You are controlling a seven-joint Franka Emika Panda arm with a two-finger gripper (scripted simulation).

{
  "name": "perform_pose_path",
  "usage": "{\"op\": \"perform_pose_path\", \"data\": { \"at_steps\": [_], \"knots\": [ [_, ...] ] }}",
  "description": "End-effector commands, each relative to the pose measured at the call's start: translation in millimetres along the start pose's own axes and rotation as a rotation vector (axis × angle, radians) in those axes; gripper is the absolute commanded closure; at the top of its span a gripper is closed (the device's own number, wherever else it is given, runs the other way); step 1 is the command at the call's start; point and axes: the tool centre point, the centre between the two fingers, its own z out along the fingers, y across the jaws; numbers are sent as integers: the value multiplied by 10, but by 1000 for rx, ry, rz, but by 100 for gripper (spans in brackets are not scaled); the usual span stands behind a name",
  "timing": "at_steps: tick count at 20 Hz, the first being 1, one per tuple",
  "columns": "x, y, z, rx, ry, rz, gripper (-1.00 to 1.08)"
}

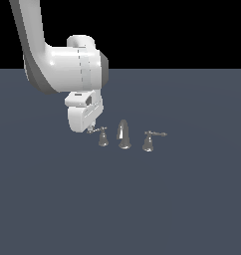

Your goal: Turn on the faucet by rotating a designated handle.

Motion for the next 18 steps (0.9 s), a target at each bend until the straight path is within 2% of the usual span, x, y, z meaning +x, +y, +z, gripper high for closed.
{"op": "perform_pose_path", "data": {
  "at_steps": [1,5,6,18],
  "knots": [
    [-5,169,-3,-16,6,-9,108],
    [6,270,-6,-17,6,-11,108],
    [69,124,-2,-1,1,-7,108],
    [370,438,-10,-15,5,-11,108]
  ]
}}
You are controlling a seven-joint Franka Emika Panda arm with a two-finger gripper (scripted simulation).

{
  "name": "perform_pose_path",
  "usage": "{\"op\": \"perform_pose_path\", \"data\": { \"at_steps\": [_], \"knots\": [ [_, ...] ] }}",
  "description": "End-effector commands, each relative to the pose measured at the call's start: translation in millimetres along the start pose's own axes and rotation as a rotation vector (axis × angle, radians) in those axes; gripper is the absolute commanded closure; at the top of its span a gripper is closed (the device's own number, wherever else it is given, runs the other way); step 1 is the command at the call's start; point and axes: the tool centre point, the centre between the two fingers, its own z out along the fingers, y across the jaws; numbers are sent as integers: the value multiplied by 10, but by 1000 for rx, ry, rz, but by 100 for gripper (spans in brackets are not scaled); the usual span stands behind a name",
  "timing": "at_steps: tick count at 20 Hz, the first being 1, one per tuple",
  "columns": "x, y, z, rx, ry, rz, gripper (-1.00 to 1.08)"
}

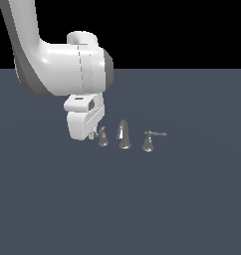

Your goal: Turn on the faucet by rotating a designated handle.

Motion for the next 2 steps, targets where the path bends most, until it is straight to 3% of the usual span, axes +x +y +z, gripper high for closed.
{"op": "perform_pose_path", "data": {
  "at_steps": [1,2],
  "knots": [
    [168,57,-6,-6,8,15,108],
    [168,57,-6,-6,8,15,108]
  ]
}}
